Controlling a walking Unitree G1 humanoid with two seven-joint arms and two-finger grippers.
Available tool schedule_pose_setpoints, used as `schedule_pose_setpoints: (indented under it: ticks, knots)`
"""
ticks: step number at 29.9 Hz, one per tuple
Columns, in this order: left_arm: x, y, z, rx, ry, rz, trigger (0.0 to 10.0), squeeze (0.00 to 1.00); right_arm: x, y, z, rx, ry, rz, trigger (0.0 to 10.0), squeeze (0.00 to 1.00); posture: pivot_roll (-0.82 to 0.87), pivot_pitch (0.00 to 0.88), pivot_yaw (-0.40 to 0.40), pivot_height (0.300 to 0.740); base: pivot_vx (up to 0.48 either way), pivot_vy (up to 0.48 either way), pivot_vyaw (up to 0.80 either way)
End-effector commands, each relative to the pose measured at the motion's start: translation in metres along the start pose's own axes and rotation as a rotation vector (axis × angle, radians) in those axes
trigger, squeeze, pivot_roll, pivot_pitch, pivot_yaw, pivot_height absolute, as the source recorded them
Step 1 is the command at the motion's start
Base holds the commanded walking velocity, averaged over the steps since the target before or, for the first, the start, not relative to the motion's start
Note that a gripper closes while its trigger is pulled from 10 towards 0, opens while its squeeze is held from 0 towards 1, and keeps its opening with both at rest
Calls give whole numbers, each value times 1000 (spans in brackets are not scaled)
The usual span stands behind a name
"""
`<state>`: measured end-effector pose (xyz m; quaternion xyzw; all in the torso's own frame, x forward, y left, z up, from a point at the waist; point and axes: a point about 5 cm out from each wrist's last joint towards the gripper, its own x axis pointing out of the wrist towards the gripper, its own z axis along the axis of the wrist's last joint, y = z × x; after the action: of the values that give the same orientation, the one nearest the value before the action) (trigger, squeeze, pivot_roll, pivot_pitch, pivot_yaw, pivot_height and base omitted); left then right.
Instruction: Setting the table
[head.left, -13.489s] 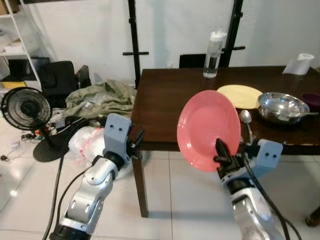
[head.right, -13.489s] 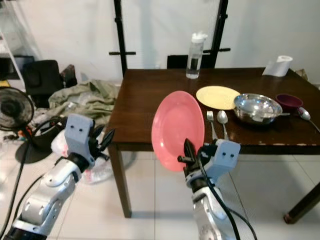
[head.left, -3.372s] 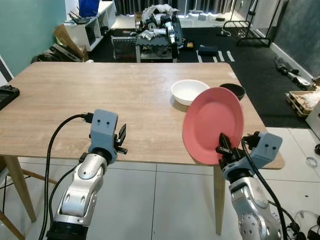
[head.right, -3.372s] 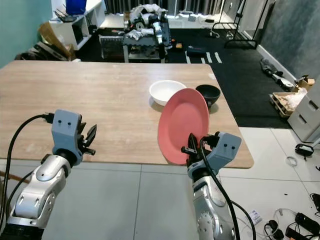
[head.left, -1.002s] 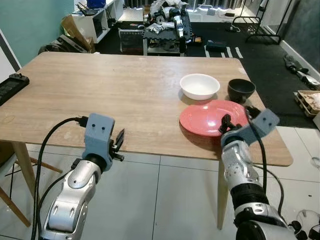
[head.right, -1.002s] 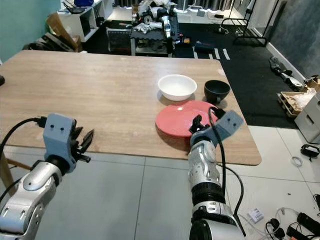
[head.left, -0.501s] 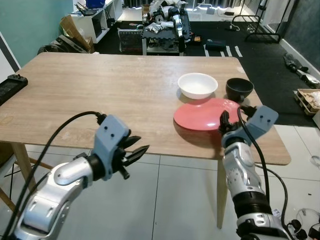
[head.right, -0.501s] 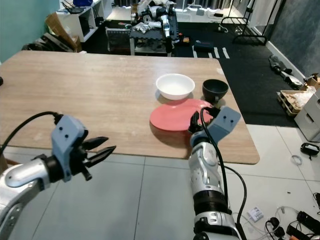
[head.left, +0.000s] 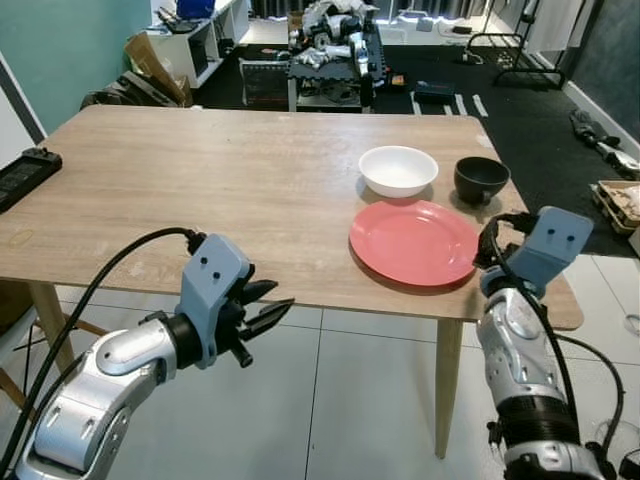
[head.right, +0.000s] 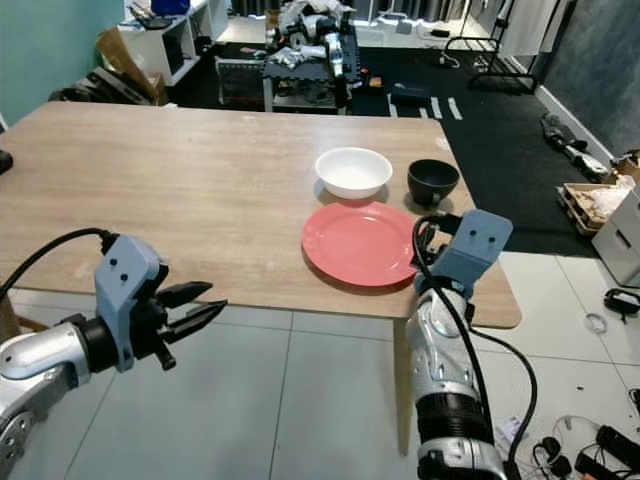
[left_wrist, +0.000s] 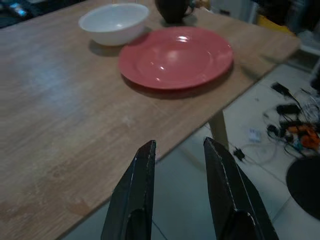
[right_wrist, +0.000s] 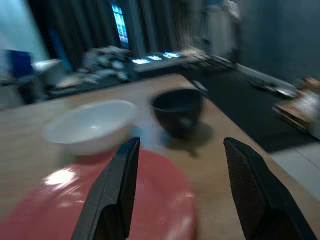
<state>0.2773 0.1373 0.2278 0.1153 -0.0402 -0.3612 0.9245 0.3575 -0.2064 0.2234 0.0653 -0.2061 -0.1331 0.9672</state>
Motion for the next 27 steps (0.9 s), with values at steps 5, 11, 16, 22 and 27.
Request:
schedule_pose_setpoints:
  ticks: [5,11,16,22,27]
  knots:
    - [8,8,-8,-11,-4,213,10000,0,-33,22,-9,26,24,153,10000,0,133,101,123,740,0,0,0]
    - [15,16,-11,2,-4,339,10000,0,-57,32,-20,46,79,198,10000,0,114,97,128,740,0,0,0]
    - [18,19,-11,-12,-7,393,10000,0,-65,29,-21,61,94,188,10000,0,103,91,129,740,0,0,0]
    - [22,11,-18,-11,1,403,10000,0,-72,23,-17,60,98,190,10000,0,94,85,127,740,0,0,0]
    - [24,5,-22,-33,-4,407,10000,0,-74,21,-17,57,107,187,10000,0,91,78,128,740,0,0,0]
